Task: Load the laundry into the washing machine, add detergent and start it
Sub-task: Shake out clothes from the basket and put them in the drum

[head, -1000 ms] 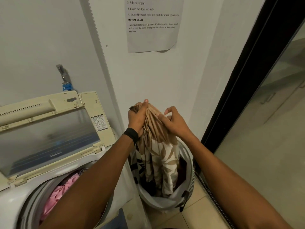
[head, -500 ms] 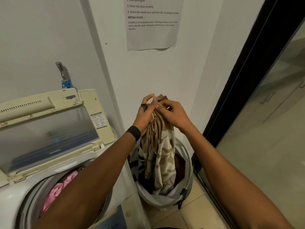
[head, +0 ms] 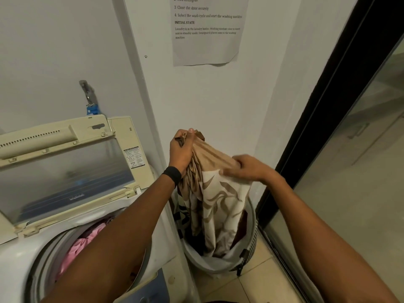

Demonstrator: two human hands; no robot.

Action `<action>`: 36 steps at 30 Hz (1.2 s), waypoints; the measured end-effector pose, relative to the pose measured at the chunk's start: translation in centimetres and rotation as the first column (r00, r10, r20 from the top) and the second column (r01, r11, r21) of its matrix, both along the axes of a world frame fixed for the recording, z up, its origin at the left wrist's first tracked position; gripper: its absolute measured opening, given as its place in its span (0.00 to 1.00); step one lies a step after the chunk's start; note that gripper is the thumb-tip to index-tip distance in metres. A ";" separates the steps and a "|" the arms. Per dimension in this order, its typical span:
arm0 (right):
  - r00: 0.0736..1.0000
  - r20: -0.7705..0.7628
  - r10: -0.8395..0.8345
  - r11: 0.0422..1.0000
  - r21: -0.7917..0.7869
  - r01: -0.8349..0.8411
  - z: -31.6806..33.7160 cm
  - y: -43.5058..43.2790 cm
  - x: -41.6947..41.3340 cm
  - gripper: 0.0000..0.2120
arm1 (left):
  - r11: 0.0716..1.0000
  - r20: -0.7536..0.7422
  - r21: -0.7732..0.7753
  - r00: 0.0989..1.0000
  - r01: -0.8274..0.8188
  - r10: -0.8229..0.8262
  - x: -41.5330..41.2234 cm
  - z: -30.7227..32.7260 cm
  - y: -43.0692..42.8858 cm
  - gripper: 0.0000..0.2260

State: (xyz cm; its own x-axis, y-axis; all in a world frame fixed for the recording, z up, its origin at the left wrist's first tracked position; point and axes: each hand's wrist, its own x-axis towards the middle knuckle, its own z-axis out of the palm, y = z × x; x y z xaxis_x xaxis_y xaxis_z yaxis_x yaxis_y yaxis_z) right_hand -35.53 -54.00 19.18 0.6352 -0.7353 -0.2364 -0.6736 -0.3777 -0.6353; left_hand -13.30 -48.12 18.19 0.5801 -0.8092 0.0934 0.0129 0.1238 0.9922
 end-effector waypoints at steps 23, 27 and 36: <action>0.952 0.261 -0.163 0.986 0.083 0.146 -1.2 0.6 0.0 0.21 | 0.993 0.052 0.036 0.992 0.116 -0.118 0.6 1.6 0.1 0.10; 0.933 0.276 -0.231 0.973 0.055 0.225 -0.8 0.0 -2.2 0.17 | 0.995 0.069 0.029 0.993 -0.097 0.095 2.2 0.5 -0.7 0.12; 0.810 0.578 -0.101 0.992 -0.006 0.128 5.4 1.4 5.1 0.11 | 0.982 -0.016 0.010 0.982 0.187 -0.187 -2.2 1.0 -1.4 0.21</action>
